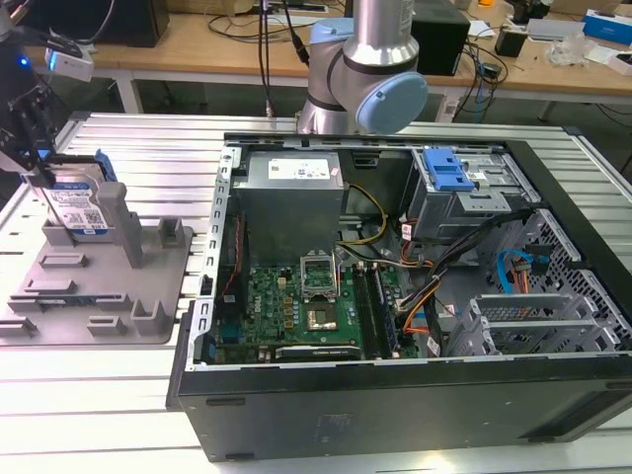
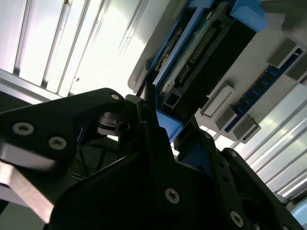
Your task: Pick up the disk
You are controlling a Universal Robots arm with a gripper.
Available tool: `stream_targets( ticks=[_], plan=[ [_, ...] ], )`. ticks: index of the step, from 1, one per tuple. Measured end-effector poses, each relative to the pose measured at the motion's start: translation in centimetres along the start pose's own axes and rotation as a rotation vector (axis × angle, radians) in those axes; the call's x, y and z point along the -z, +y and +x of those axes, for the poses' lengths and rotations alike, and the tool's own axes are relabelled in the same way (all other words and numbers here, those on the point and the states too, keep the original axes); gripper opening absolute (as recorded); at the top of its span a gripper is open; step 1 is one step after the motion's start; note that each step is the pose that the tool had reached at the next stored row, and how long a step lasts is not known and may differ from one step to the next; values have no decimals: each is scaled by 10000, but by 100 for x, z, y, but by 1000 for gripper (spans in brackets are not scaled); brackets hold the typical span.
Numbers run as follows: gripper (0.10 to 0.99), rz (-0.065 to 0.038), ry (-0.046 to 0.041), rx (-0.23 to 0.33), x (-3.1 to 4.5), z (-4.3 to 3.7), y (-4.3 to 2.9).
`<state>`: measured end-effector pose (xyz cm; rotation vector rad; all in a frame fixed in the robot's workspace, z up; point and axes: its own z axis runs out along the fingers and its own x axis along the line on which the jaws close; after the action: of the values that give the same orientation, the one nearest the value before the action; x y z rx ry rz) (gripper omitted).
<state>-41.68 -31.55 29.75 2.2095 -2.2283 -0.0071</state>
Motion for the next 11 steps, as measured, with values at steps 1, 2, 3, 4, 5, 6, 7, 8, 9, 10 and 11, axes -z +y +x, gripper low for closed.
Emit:
stream_targets(
  ticks=[1, 2, 3, 4, 5, 6, 7, 8, 9, 10, 11],
  plan=[
    [396, 0, 0, 0, 0, 1, 0],
    [396, 1, 0, 0, 0, 3, 0],
    [396, 1, 0, 0, -1, 5, 0],
    [396, 1, 0, 0, -1, 7, 0],
    [396, 0, 0, 0, -1, 10, 0],
    [396, 0, 0, 0, -1, 12, 0],
    [396, 0, 0, 0, -2, 13, 0],
    [396, 0, 0, 0, -2, 13, 0],
    [396, 0, 1, 0, -2, 14, 0],
    [365, -1, 0, 0, -2, 14, 0],
    [365, 0, 0, 0, -3, 15, 0]
  ],
)
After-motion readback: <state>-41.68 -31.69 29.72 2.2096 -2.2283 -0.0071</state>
